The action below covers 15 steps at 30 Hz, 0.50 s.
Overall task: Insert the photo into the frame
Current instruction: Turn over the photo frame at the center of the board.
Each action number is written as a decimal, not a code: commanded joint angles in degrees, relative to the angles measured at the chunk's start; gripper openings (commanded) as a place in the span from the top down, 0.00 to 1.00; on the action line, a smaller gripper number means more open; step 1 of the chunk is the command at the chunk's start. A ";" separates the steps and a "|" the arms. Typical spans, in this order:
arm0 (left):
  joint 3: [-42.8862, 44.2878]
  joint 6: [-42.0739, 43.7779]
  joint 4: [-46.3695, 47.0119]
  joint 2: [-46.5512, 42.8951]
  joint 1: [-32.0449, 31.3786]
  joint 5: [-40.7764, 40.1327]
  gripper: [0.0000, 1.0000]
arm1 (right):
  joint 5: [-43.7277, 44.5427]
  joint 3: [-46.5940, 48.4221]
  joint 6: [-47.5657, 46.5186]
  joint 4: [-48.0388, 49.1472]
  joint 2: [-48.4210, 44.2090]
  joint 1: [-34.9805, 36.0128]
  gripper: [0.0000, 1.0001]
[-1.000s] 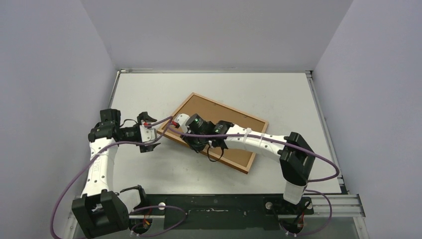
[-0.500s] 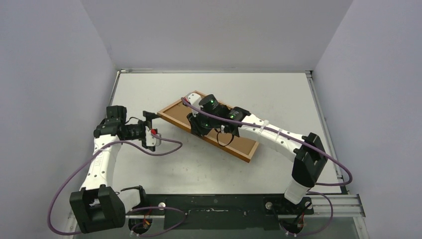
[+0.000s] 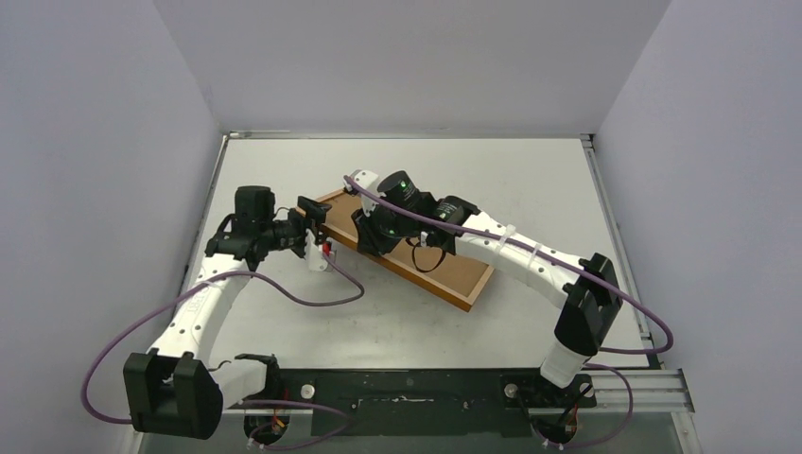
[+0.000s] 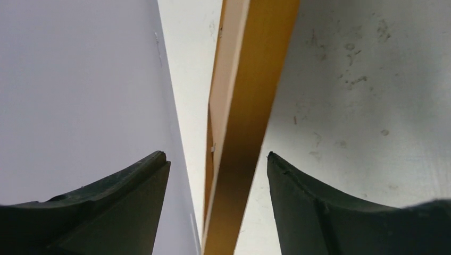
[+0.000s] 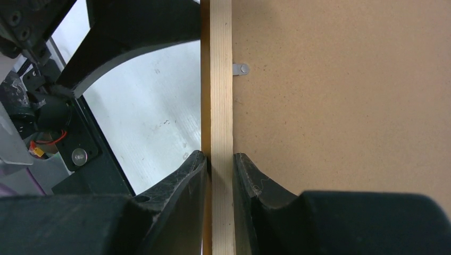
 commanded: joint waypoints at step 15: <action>9.52 -9.11 -1.23 2.64 -1.73 -6.41 1.00 | 0.26 13.00 -4.87 -3.34 -1.91 -2.01 0.24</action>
